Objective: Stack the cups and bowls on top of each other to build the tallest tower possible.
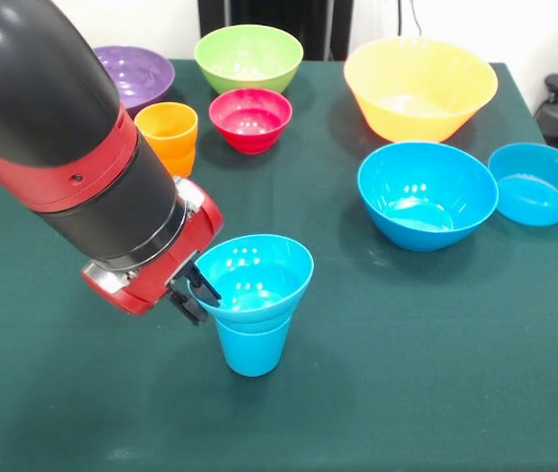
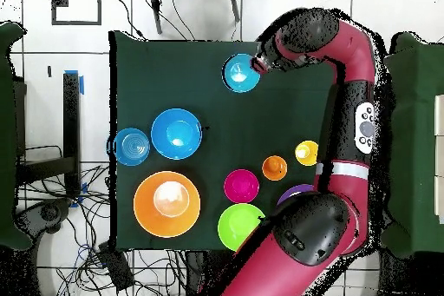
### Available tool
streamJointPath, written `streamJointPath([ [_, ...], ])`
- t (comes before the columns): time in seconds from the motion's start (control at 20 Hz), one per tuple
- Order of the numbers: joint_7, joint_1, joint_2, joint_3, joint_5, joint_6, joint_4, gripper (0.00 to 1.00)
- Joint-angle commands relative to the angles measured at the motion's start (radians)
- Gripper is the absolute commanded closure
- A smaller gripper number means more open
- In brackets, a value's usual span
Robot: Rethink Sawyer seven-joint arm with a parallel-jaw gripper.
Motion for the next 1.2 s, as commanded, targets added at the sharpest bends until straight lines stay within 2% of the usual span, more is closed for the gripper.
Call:
streamJointPath([
  [0.05,0.22,0.05,0.02,-0.122,-0.013,-0.065,0.071,1.0],
  [0.85,0.19,0.081,0.012,-0.195,0.028,-0.088,0.063,1.0],
  [1.2,0.206,0.099,0.006,-0.228,0.046,-0.103,0.075,1.0],
])
